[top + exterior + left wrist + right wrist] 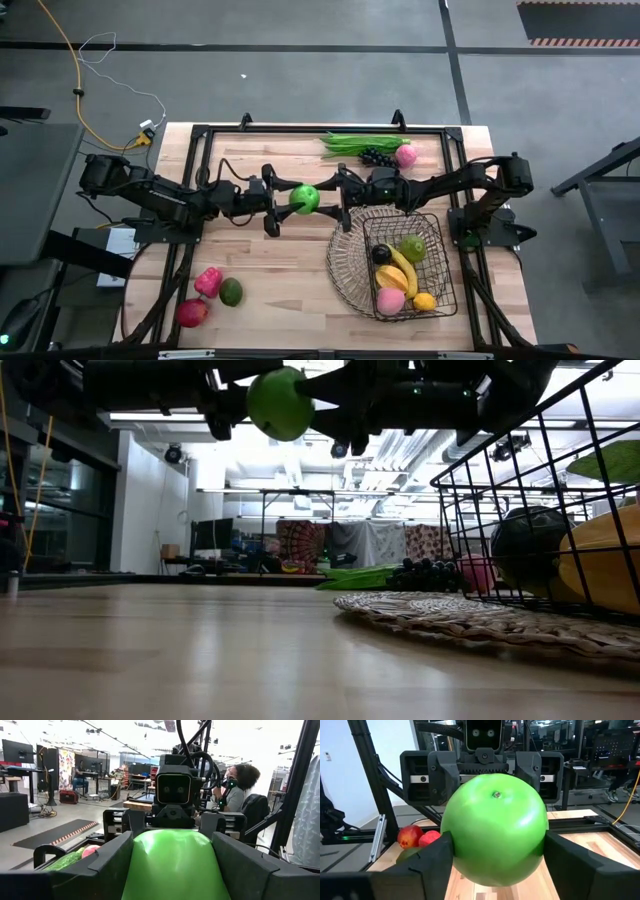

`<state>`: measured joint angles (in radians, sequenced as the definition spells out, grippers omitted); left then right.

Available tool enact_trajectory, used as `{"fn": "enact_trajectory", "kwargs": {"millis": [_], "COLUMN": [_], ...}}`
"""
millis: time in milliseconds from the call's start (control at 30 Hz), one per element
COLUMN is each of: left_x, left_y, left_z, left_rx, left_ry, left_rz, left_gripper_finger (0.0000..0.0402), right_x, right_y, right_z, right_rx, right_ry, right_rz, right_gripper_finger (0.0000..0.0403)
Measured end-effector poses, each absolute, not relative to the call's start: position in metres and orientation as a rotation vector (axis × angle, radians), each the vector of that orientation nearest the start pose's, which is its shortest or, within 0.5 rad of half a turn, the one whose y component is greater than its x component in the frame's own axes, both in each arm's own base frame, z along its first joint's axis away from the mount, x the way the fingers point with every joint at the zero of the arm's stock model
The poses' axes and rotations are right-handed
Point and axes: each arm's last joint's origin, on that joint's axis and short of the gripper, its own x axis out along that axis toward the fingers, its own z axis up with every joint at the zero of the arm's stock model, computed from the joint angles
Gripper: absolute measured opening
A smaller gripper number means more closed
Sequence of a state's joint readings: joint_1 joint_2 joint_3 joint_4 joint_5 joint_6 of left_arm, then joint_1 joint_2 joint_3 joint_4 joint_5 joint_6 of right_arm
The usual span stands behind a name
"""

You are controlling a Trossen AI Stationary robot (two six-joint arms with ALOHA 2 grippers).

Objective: Build produce basket
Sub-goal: Put the green apple into the wire basket

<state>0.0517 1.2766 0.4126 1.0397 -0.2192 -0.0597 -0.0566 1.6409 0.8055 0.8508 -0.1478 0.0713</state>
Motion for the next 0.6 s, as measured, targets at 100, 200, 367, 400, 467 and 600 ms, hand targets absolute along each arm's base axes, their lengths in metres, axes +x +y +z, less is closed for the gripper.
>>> {"fn": "enact_trajectory", "kwargs": {"millis": [100,200,367,400,467,600], "left_x": [0.242,0.242,0.241,0.24,0.237,0.222], "left_y": [0.019,0.019,0.019,0.019,0.019,0.018], "left_z": [0.225,0.223,0.22,0.22,0.222,0.231], "left_rx": [-0.055,-0.037,-0.03,-0.029,-0.027,-0.023], "left_ry": [-0.177,-0.151,-0.095,-0.081,-0.054,-0.011], "left_rz": [0.267,0.27,0.271,0.272,0.281,0.285], "left_gripper_finger": [0.0268,0.0284,0.0309,0.0313,0.032,0.0325], "right_x": [0.343,0.342,0.332,0.33,0.323,0.308], "right_y": [-0.015,-0.016,-0.018,-0.018,-0.018,-0.016], "right_z": [0.226,0.224,0.231,0.233,0.238,0.241], "right_rx": [0.07,0.049,-0.006,-0.018,-0.042,-0.078], "right_ry": [-0.005,0.032,0.123,0.138,0.168,0.194], "right_rz": [0.091,0.083,0.029,0.017,0.004,0.007], "right_gripper_finger": [0.0251,0.0251,0.0251,0.0251,0.0251,0.025]}}
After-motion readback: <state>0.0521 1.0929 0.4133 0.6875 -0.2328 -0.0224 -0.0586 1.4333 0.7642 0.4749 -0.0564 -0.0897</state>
